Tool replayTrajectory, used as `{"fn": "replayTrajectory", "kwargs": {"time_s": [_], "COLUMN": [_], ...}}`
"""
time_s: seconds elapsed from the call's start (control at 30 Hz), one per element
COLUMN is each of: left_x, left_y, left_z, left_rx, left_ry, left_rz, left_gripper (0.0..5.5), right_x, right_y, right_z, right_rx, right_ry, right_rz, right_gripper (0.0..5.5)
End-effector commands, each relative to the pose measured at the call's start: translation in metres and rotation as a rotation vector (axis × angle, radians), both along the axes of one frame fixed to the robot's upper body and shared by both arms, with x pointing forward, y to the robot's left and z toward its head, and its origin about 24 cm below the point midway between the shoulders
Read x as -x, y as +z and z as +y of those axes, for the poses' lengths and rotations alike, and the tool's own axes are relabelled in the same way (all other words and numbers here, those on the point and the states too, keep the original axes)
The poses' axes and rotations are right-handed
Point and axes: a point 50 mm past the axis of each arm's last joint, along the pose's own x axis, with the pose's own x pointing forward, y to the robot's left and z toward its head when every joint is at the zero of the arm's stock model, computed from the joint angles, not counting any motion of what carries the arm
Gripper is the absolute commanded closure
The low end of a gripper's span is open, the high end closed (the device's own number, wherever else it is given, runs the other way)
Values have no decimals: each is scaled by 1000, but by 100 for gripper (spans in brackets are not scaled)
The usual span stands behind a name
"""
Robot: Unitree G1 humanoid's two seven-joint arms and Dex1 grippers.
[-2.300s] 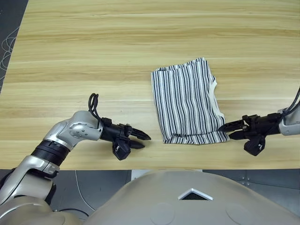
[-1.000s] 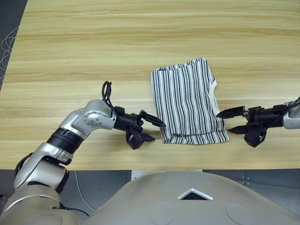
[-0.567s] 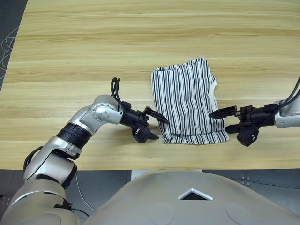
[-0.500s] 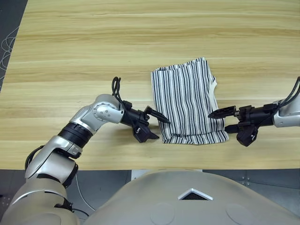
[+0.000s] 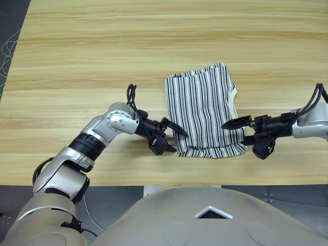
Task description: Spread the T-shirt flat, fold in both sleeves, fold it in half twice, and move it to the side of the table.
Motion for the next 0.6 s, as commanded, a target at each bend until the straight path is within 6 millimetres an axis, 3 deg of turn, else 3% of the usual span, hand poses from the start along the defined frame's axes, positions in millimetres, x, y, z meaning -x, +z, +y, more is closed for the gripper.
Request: {"fn": "replayTrajectory", "kwargs": {"time_s": [0.03, 0.6], "left_x": [-2, -2], "left_y": [1, 3], "left_z": [-1, -4], "left_rx": [-36, -50], "left_ry": [-30, -42], "left_rz": [-18, -29], "left_gripper": [257, 525], "right_x": [13, 18], "right_y": [-22, -25], "right_z": [-1, 0], "right_rx": [89, 77], "right_ry": [12, -16], "right_rz": [87, 131], "right_gripper": [63, 406]}}
